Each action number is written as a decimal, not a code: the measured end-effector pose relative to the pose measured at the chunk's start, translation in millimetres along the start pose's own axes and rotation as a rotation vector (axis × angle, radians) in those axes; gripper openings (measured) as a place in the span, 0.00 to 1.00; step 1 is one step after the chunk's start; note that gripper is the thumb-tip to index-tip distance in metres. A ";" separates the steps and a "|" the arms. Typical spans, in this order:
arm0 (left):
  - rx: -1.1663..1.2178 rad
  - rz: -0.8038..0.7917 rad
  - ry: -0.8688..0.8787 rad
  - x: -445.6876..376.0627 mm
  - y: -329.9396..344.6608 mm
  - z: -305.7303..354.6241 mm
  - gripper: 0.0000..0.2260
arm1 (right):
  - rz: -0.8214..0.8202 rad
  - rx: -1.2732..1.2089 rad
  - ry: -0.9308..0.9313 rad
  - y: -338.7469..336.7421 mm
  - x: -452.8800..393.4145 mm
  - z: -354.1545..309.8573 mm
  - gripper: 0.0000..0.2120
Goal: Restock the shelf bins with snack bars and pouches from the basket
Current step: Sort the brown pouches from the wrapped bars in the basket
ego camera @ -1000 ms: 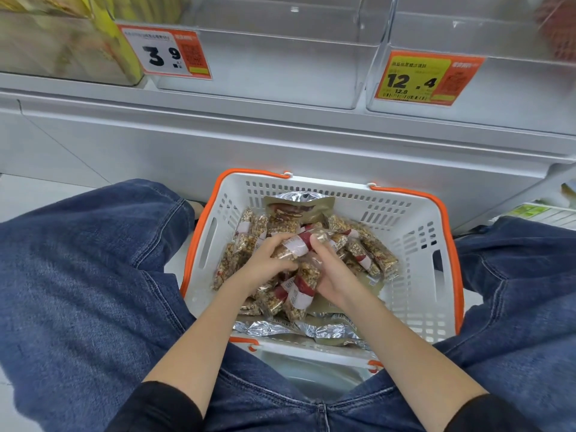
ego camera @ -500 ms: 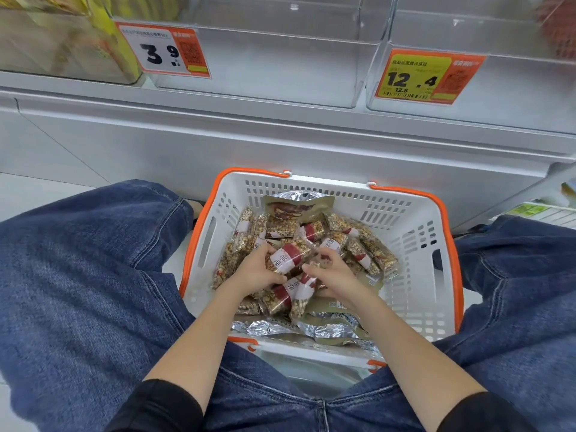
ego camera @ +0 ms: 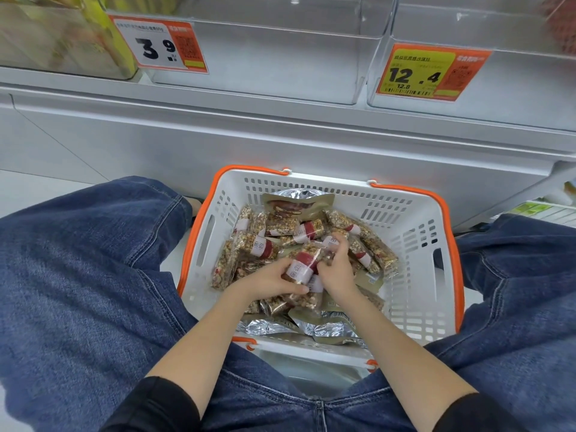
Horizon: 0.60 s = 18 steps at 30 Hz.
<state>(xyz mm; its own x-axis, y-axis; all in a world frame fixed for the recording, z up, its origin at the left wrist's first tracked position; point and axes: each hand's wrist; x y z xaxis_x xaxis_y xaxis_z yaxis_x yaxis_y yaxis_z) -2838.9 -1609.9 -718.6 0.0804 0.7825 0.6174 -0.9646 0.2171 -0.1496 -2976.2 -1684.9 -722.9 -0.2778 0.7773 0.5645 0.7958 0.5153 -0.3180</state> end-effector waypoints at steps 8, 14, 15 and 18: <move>-0.129 0.207 -0.060 -1.2 -14.3 -6.9 0.15 | -0.236 0.896 -0.479 0.7 5.4 -3.1 0.31; -0.225 0.061 -0.257 -1.8 -20.2 -20.2 0.18 | -0.339 1.224 -0.272 21.9 2.9 15.6 0.44; -0.238 0.038 -0.259 -1.9 -18.2 -19.3 0.17 | -0.333 1.287 -0.253 25.5 4.7 10.8 0.43; -0.245 0.022 -0.263 -4.3 -17.3 -17.5 0.11 | -0.320 1.364 -0.160 37.9 12.3 -2.7 0.36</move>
<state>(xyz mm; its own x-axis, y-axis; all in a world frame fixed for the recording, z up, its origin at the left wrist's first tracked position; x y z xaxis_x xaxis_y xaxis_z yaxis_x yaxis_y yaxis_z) -2818.2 -1606.8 -732.2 -0.0381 0.6185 0.7849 -0.8739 0.3603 -0.3263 -2948.0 -1656.8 -726.0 -0.4755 0.5458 0.6899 -0.4264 0.5429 -0.7235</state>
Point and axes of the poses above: each hand's wrist, its own x-axis away from the middle knuckle, its own y-axis out of the palm, z = x × y, and after that the axes turned 6 degrees about y, right-handed
